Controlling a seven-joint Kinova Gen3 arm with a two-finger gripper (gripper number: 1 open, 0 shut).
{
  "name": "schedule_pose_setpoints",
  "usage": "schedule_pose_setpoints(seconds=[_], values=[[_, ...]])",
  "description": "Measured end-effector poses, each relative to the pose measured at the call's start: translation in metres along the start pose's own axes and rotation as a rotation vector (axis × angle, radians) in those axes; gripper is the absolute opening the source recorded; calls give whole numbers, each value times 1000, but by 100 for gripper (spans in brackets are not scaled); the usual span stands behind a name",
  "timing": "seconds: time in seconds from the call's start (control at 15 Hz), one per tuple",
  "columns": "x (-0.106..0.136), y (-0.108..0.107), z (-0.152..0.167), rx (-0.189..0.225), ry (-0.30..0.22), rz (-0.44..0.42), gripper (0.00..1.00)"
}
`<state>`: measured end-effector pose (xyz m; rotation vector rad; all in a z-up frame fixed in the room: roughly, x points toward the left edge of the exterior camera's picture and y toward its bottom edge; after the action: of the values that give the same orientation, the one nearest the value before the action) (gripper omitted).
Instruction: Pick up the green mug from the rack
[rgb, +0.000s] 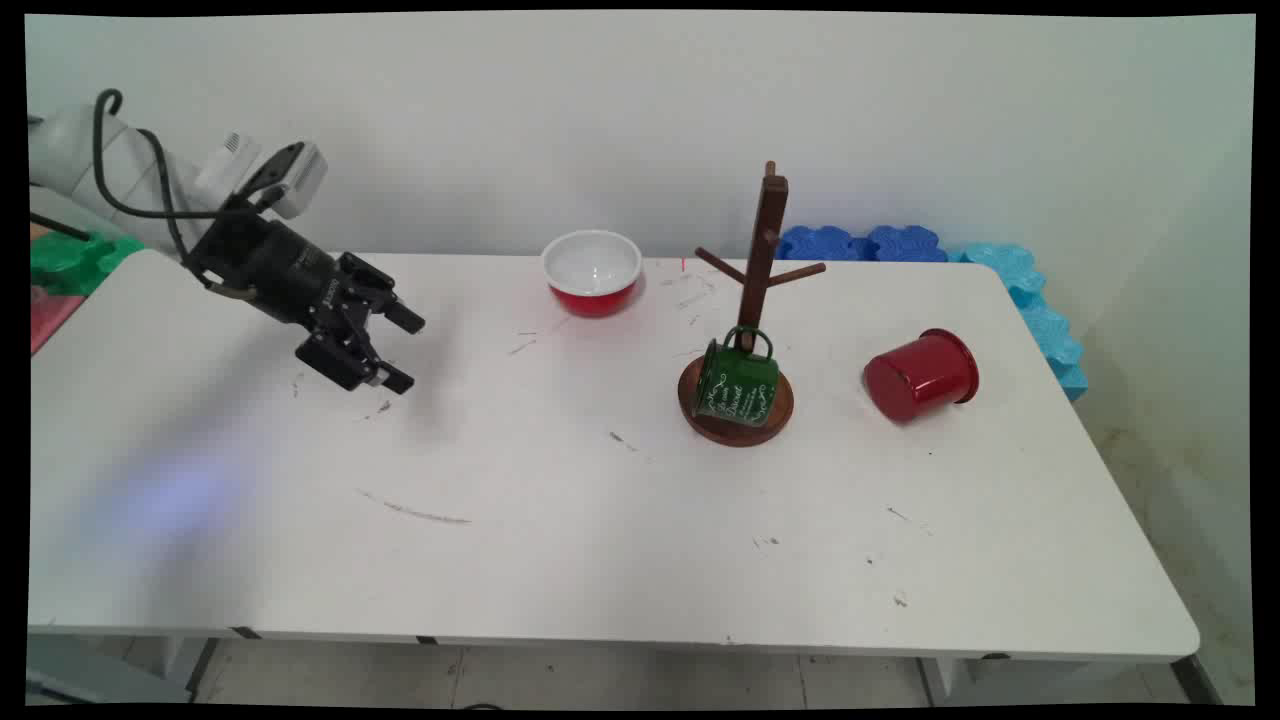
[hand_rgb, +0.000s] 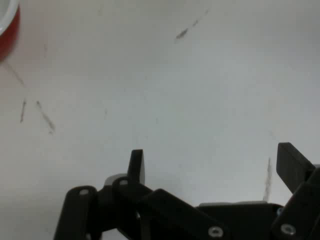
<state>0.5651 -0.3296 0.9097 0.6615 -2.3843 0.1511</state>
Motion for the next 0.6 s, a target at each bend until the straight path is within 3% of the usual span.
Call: schedule_pose_setpoints(seconds=[0.6], values=[[11, -7, 34, -43, 99, -89, 100]])
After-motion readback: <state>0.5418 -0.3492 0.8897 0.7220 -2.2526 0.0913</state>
